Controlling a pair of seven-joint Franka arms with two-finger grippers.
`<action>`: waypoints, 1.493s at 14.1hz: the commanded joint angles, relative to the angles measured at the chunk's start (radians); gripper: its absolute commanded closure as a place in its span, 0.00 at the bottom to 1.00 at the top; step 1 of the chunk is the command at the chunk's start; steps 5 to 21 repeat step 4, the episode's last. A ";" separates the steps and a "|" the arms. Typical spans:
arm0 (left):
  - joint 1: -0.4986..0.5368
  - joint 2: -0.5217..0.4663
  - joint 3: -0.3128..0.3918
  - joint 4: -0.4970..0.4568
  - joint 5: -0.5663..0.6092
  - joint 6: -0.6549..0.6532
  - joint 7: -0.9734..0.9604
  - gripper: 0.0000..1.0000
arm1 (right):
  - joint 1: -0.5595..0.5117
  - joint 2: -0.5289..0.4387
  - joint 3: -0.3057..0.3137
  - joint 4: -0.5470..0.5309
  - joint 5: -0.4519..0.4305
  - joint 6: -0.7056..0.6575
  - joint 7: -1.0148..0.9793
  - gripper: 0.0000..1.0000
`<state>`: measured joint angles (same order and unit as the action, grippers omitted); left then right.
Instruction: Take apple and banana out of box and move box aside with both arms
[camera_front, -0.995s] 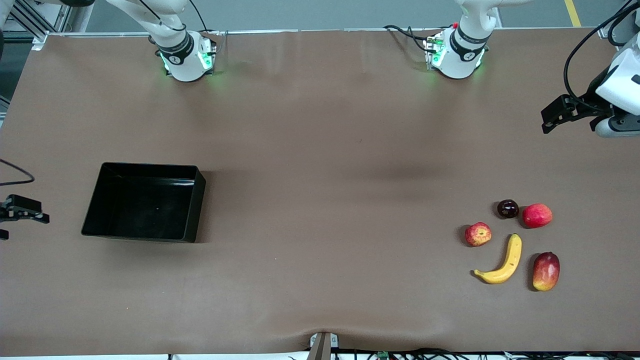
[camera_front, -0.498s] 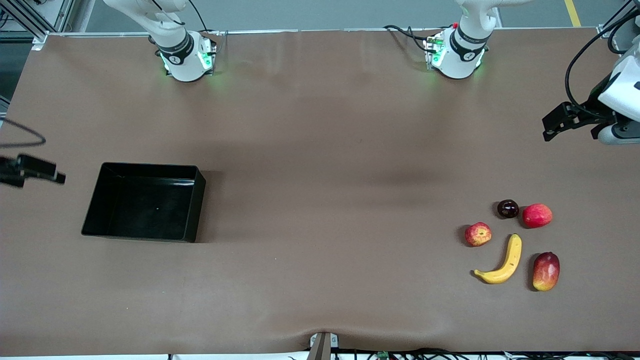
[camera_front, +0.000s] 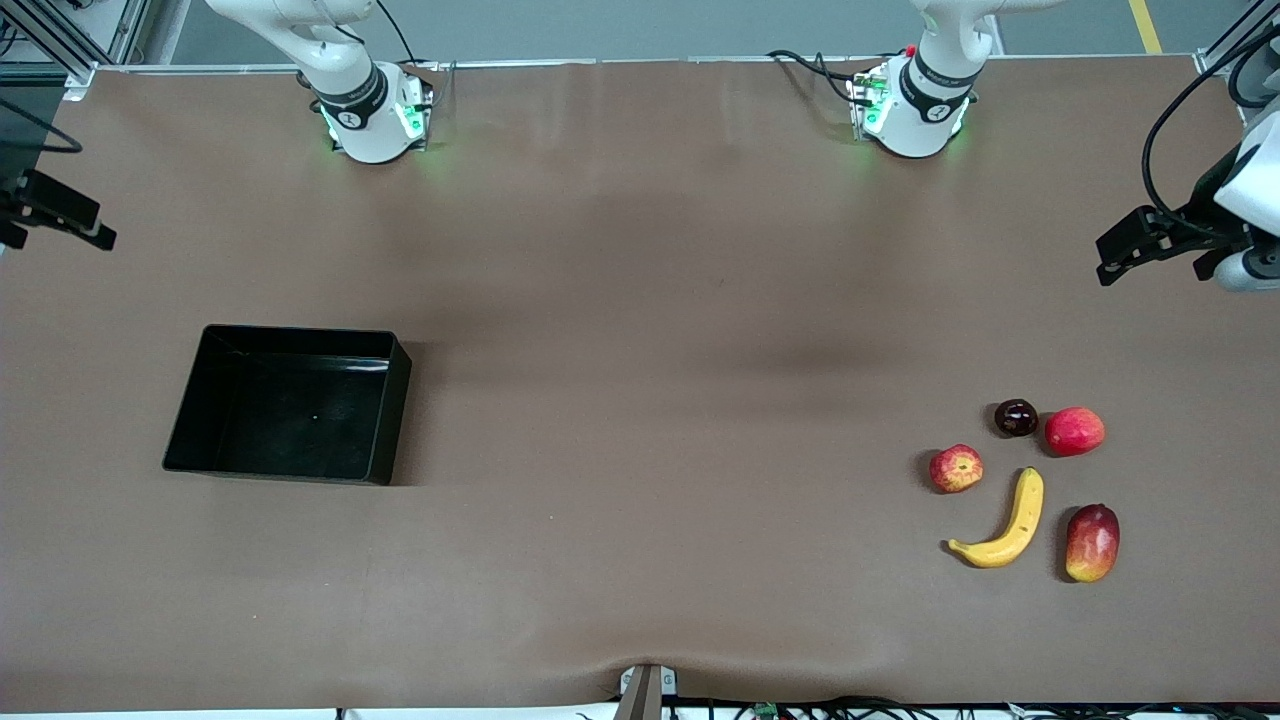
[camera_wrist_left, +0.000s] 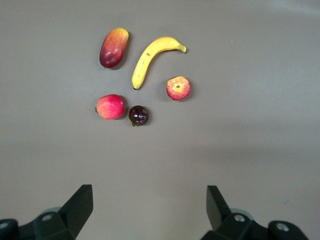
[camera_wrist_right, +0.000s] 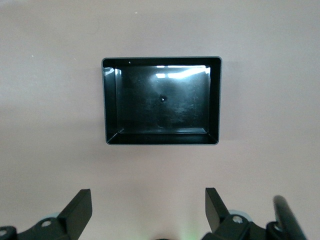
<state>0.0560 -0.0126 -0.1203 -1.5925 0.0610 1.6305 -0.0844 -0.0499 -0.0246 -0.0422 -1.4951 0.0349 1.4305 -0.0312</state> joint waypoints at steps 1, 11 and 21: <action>-0.001 0.017 -0.002 0.023 -0.018 -0.012 0.000 0.00 | 0.004 -0.037 0.001 -0.069 -0.024 0.021 0.017 0.00; -0.001 0.016 -0.005 0.026 -0.018 -0.012 0.006 0.00 | -0.011 -0.024 -0.004 -0.028 -0.010 0.012 0.017 0.00; -0.001 0.016 -0.005 0.026 -0.018 -0.012 0.006 0.00 | -0.011 -0.024 -0.004 -0.028 -0.010 0.012 0.017 0.00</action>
